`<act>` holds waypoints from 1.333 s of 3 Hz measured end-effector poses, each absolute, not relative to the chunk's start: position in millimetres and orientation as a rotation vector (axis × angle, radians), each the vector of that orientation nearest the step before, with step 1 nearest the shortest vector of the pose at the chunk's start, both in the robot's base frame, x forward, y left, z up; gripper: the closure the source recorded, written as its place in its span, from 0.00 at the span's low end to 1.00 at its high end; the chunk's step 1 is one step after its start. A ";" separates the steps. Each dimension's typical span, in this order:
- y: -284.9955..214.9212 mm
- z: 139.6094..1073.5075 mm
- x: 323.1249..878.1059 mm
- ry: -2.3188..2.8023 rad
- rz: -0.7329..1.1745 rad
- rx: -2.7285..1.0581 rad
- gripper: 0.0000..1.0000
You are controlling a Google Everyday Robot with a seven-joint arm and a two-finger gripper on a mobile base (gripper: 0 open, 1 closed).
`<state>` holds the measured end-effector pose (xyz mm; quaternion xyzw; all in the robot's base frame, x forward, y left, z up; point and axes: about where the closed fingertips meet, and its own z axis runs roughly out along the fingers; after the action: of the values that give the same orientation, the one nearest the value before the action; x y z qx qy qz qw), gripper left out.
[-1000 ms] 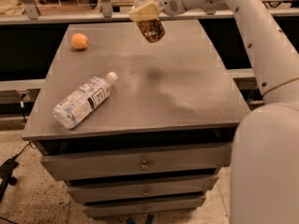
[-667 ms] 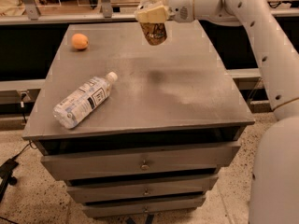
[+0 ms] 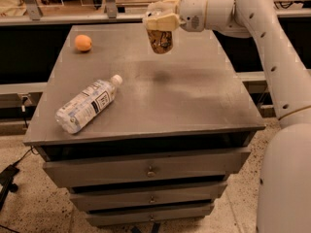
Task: Place orange can upright
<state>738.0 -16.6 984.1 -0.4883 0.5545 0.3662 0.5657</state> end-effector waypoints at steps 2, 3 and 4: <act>1.8 937.3 730.5 1.243 1.103 -1.159 1.00; 5.5 933.8 729.6 1.238 1.121 -1.161 0.86; 9.0 933.8 729.2 1.236 1.125 -1.164 0.62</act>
Offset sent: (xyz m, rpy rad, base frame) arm -0.0104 0.0187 -0.0743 0.1592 0.1594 0.2431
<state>729.2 9.0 933.8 -0.4866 0.5166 0.4703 0.5245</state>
